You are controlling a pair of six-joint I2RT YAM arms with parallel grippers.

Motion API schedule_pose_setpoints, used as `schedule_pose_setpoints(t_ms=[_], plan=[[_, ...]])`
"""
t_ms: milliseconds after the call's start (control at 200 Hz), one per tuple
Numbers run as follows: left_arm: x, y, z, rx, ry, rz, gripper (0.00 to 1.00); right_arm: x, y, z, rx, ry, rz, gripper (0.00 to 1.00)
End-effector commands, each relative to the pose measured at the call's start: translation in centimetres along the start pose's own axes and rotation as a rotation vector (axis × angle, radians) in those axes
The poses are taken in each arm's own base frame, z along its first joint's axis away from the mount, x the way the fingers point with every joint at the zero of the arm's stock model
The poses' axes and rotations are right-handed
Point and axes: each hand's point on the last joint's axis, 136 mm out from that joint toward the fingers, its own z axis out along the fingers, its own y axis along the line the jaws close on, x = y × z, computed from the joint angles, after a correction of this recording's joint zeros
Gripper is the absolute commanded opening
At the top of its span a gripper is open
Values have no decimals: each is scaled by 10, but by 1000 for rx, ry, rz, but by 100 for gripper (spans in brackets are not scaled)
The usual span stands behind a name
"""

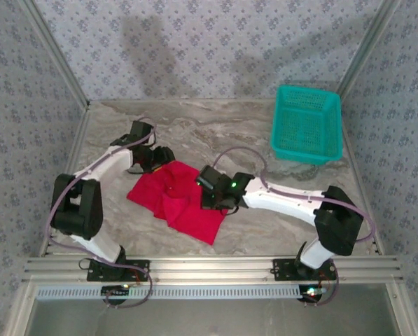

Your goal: Fold the inside-out t-shirt

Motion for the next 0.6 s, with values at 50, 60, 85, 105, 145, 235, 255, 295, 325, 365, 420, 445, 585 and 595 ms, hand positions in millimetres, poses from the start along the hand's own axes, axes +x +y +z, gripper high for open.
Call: schedule_pose_setpoints(t_ms=[50,60,85,105,145,235,255,295,325,365,420,445,585,595], plan=[[53,4,-36,-138,54,157,63,-9,-43,18,77,6,82,4],[57,4,-36,-147,57,163,63,-9,-44,18,80,8,85,4],[66,4,-36,-160,61,173,63,-9,-47,19,82,8,90,4],[73,4,-35,-170,67,178,64,-9,-49,20,83,10,94,4],[86,5,-33,-187,80,182,64,-10,-52,21,87,14,103,5],[110,6,-25,-217,107,202,64,-11,-53,22,87,19,105,5],[114,6,-22,-220,113,211,64,-11,-54,22,88,19,106,5],[122,6,-17,-227,126,222,64,-11,-53,22,85,19,106,5],[126,6,-12,-230,135,232,63,-11,-52,23,85,21,106,5],[131,7,-7,-236,150,241,63,-11,-51,24,83,22,105,5],[137,8,0,-251,173,258,61,-11,-49,26,81,25,103,5],[138,10,2,-262,180,266,59,-11,-49,28,81,27,102,6],[140,24,5,-325,192,294,27,-5,-54,51,124,56,92,5],[140,25,4,-330,193,295,25,-4,-55,53,130,61,91,5]])
